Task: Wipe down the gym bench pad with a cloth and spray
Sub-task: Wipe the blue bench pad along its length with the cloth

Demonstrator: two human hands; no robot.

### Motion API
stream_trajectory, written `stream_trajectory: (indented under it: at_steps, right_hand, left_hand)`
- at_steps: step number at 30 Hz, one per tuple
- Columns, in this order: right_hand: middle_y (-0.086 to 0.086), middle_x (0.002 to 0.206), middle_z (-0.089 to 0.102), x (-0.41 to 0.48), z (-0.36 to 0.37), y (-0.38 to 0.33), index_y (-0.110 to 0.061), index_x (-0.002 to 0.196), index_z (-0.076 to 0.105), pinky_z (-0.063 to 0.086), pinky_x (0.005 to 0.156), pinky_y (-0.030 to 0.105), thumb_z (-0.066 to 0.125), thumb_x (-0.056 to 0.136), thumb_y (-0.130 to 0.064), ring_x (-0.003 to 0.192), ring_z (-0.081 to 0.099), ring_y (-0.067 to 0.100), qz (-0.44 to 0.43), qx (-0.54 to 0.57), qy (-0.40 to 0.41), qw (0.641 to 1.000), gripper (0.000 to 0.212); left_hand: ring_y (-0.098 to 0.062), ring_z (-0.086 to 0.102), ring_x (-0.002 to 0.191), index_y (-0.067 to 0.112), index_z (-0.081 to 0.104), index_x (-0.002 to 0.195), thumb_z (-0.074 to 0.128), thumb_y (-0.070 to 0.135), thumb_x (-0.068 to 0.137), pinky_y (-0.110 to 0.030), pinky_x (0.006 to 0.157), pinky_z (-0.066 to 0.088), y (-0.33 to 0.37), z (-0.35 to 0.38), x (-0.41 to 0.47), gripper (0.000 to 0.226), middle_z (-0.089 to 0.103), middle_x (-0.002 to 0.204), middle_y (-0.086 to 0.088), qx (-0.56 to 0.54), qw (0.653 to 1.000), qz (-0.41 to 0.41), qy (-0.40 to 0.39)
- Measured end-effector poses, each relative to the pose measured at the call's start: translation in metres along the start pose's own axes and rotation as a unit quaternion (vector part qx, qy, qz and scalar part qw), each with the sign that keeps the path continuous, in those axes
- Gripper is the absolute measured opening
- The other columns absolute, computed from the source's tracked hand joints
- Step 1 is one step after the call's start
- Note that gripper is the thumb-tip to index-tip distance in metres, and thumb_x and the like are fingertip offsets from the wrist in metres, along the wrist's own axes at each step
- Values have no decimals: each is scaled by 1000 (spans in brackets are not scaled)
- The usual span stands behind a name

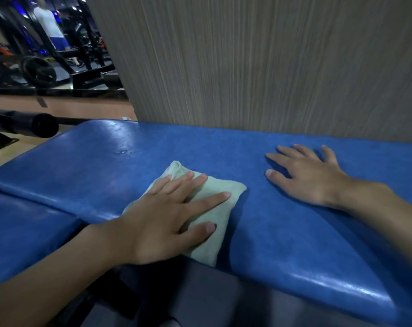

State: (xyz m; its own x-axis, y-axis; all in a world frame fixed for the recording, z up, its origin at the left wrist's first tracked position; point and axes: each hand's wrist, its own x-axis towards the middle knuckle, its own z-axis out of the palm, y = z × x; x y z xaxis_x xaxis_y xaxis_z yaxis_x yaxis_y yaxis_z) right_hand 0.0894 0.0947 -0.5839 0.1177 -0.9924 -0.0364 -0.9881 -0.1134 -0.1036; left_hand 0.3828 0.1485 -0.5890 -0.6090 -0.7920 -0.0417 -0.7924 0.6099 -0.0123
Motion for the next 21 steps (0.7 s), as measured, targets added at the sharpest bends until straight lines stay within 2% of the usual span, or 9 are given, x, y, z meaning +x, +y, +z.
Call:
stream_trajectory:
  at_steps: [5,9,12,18,21]
  right_hand:
    - [-14,165,4,8,1,-8,-44,153,15,-4,120,51,15,90,-69,152,-2,13,-4,39,-7,999,68]
    - [-14,165,1,9,8,-8,-44,154,10,-3,120,51,7,86,-70,151,-4,13,-5,17,-5,1000,73]
    - [-15,165,1,10,9,-7,-44,154,10,-3,120,51,4,82,-70,151,-5,13,-6,13,0,1000,76]
    - [-17,164,1,9,9,-7,-46,153,10,-3,120,50,4,82,-71,151,-6,11,-6,19,6,1000,75]
    - [-17,164,3,9,9,-7,-46,153,12,-2,121,50,6,84,-70,151,-5,11,-6,21,5,1000,73]
  left_hand:
    - [-7,-12,150,81,-15,126,-8,88,72,-41,122,-3,-15,-3,39,55,0,167,7,-12,1000,-23,-15]
    - [-8,-2,151,71,-1,141,0,81,73,-45,122,2,-41,-4,103,68,7,166,3,-13,999,-36,-15]
    - [-12,4,152,67,6,145,2,82,71,-45,122,4,-65,-7,154,76,11,166,4,-8,998,-51,-18]
    - [-20,18,148,65,14,146,20,68,97,-51,119,14,-80,-15,211,50,26,160,3,-21,996,-88,-10]
    - [-18,13,150,62,13,148,20,64,99,-48,120,10,-72,-15,197,49,19,164,2,-20,996,-91,-15]
